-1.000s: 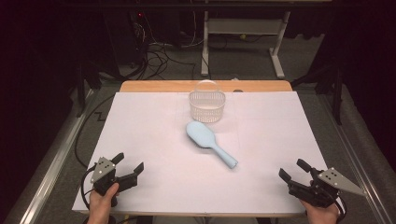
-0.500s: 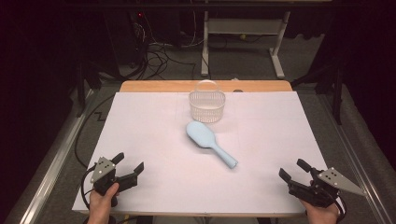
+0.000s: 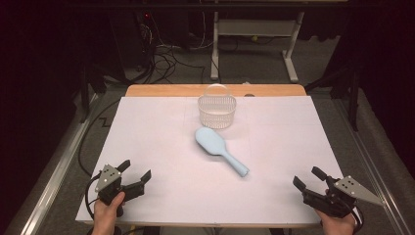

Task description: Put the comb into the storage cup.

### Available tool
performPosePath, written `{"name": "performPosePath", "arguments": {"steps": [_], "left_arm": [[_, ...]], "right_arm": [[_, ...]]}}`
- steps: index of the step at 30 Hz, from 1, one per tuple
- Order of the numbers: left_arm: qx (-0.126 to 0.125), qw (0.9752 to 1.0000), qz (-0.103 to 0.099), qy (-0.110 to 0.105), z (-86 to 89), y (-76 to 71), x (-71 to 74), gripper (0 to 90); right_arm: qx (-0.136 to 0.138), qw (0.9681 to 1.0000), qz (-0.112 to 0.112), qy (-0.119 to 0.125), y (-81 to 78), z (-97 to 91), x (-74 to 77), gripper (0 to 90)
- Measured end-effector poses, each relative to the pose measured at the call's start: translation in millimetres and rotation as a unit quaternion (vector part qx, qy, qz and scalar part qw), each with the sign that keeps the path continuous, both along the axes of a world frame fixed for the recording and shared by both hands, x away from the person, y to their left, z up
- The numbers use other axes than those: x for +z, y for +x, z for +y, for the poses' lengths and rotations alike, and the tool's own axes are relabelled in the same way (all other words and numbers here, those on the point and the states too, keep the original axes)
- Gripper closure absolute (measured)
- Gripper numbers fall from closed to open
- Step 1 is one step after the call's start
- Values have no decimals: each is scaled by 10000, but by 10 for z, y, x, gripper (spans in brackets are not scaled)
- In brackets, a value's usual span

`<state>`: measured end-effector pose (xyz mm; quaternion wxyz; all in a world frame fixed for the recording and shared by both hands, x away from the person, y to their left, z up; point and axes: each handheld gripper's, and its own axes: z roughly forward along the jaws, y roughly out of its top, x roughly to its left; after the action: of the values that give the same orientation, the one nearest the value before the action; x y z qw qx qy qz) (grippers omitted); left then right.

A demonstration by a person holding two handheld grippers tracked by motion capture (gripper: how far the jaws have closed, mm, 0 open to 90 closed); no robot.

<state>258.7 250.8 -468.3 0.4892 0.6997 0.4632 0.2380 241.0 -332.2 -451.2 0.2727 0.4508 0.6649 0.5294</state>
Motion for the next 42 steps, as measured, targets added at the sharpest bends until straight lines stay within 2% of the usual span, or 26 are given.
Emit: {"name": "performPosePath", "arguments": {"steps": [25,31,42], "left_arm": [[-26,10000,-35,45,-25,10,4,148],[45,10000,-43,37,-17,12,5,148],[15,10000,-46,55,-30,12,5,148]], "right_arm": [[58,10000,-57,54,9,24,22,222],[73,10000,-40,29,32,49,24,225],[161,9998,-71,-9,76,133,32,229]]}}
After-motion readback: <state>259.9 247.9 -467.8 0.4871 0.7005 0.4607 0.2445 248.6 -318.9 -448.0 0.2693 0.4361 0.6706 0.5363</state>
